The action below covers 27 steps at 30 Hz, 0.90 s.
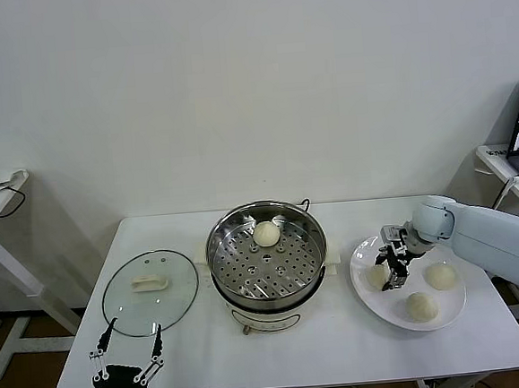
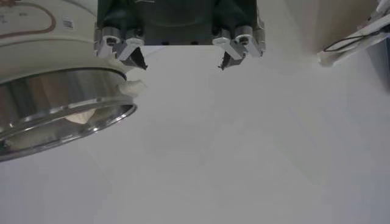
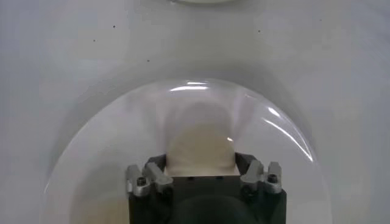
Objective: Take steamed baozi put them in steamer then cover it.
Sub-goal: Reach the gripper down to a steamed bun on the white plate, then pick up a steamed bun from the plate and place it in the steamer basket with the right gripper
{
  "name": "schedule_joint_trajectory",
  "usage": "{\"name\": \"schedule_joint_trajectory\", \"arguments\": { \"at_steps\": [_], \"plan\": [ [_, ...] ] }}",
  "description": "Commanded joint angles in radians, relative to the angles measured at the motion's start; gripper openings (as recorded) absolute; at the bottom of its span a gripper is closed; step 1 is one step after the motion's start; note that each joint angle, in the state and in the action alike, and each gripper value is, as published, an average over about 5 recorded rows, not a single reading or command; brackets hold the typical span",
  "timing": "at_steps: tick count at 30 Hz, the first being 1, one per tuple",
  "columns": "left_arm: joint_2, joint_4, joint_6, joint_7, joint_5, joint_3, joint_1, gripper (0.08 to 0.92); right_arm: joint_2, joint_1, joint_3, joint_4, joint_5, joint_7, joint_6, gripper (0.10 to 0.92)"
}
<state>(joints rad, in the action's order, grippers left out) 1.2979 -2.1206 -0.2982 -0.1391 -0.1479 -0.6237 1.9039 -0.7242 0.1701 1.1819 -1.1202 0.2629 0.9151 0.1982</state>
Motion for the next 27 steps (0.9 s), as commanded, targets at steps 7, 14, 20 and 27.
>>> {"name": "schedule_joint_trajectory", "arguments": {
  "at_steps": [7,14,20,27],
  "plan": [
    [-0.005,-0.008,0.000,0.000,0.002,-0.002,0.000,0.823,0.033,0.196,0.046,-0.064,0.012,0.094,-0.005,0.611],
    [-0.017,-0.008,-0.001,0.000,0.003,0.003,-0.010,0.823,-0.040,0.601,0.247,-0.153,0.160,0.242,0.005,0.611],
    [-0.021,-0.001,0.000,-0.001,0.002,0.008,-0.026,0.823,-0.214,0.803,0.339,-0.226,0.320,0.294,0.048,0.619],
    [-0.028,-0.006,0.002,-0.002,0.001,0.013,-0.039,0.823,-0.417,0.828,0.390,-0.256,0.460,0.244,0.110,0.626]
  ]
}}
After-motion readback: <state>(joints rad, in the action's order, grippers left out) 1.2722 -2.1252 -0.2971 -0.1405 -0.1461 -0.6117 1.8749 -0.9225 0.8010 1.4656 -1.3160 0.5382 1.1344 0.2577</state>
